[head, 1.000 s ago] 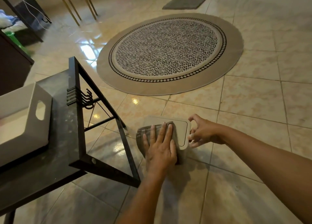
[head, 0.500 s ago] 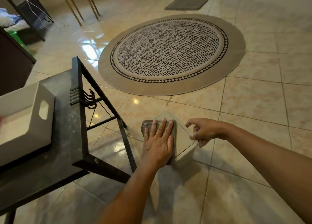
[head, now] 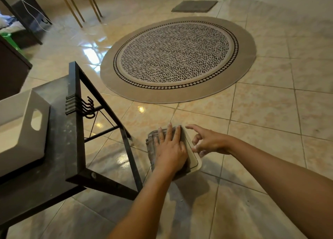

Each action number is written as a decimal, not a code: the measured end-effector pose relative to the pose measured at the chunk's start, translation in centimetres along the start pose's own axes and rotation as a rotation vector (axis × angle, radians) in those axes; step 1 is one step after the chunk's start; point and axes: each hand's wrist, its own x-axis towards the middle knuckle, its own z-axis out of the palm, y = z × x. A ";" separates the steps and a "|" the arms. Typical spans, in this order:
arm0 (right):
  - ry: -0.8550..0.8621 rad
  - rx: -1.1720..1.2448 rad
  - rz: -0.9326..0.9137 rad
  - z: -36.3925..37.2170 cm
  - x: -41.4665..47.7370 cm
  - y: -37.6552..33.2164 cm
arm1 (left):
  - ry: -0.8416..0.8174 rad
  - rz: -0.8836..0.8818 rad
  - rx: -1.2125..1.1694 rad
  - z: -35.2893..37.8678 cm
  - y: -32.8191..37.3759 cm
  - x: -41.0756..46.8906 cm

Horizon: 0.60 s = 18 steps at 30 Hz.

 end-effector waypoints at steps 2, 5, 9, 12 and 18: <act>0.009 0.007 -0.024 0.1 0.4 0.0 | 0.008 0.080 0.036 -0.3 -2.0 -0.2; -0.015 0.021 -0.022 0.6 0.8 -0.2 | 0.007 0.077 0.052 0.4 -3.9 -1.6; -0.037 0.032 -0.014 0.9 0.6 0.1 | 0.044 0.018 0.124 1.4 -1.3 -1.6; -0.038 0.053 -0.009 1.1 0.4 0.2 | 0.072 0.014 0.141 1.4 -0.1 0.1; -0.004 0.055 -0.013 1.5 0.8 -0.2 | 0.107 -0.118 0.053 2.1 -0.4 -1.9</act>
